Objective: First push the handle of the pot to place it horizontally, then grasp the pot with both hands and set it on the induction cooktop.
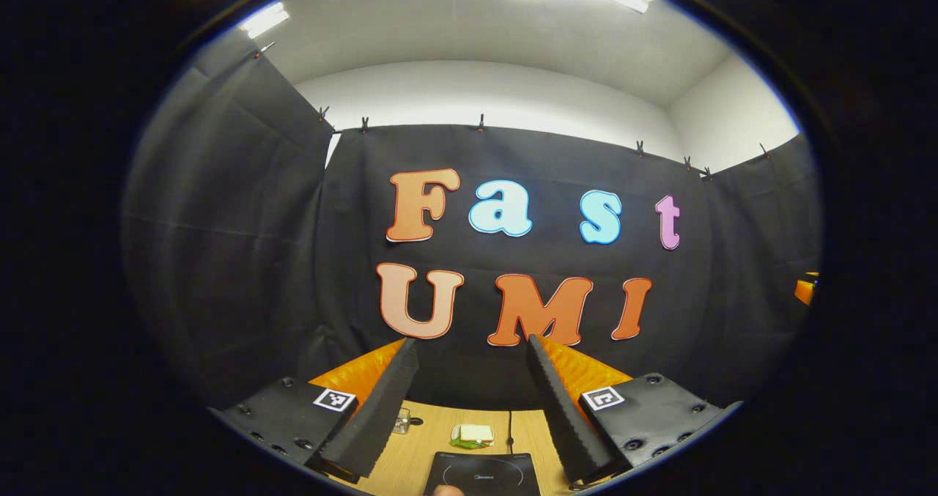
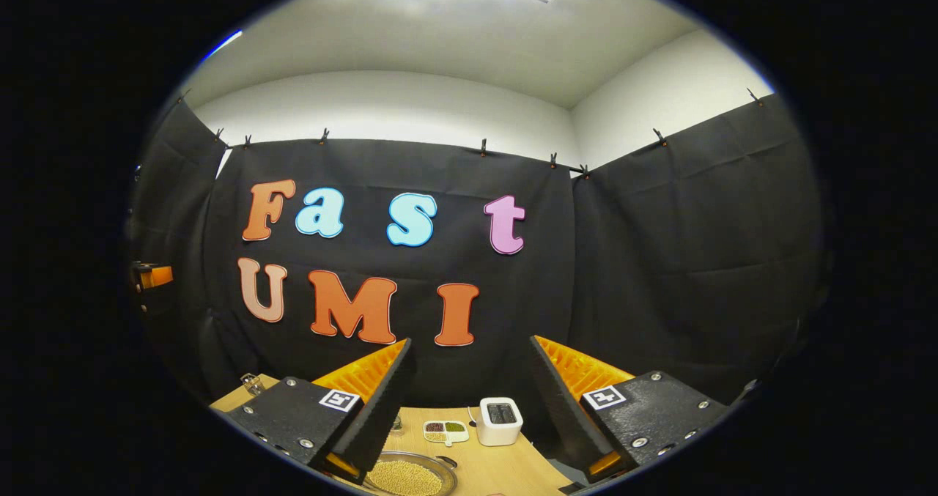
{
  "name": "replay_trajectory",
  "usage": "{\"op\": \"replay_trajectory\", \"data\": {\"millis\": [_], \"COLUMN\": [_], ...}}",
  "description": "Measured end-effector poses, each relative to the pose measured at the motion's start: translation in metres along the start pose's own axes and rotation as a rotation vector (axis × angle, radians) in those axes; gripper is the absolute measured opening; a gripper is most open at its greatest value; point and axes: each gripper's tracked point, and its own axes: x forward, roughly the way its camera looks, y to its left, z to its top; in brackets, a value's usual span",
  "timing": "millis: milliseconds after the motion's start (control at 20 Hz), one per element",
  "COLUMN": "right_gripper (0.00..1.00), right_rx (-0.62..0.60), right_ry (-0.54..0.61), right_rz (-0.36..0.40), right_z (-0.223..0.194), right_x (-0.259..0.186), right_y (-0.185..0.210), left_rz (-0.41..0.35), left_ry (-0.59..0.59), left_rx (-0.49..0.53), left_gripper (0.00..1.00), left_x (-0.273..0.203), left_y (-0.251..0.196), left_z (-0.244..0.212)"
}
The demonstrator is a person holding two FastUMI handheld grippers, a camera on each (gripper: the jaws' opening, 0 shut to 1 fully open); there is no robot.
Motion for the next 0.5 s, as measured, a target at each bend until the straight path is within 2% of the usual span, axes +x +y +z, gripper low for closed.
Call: {"op": "replay_trajectory", "data": {"millis": [50, 350, 500], "right_gripper": [0.95, 0.97, 0.94], "right_rx": [-0.001, 0.001, -0.004], "right_ry": [0.0, 0.013, 0.025], "right_rz": [0.001, 0.012, 0.016], "right_z": [-0.0002, -0.0033, -0.0069], "right_x": [-0.0002, 0.0015, 0.004], "right_y": [-0.0002, -0.0021, -0.0018], "left_rz": [0.011, 0.037, 0.051], "left_ry": [-0.001, -0.004, -0.004], "left_rx": [0.001, -0.01, -0.013], "left_gripper": [0.97, 0.97, 0.96], "left_x": [-0.0012, -0.007, -0.0099], "left_y": [0.0034, 0.007, 0.0107], "left_z": [0.0007, -0.001, -0.0028]}}
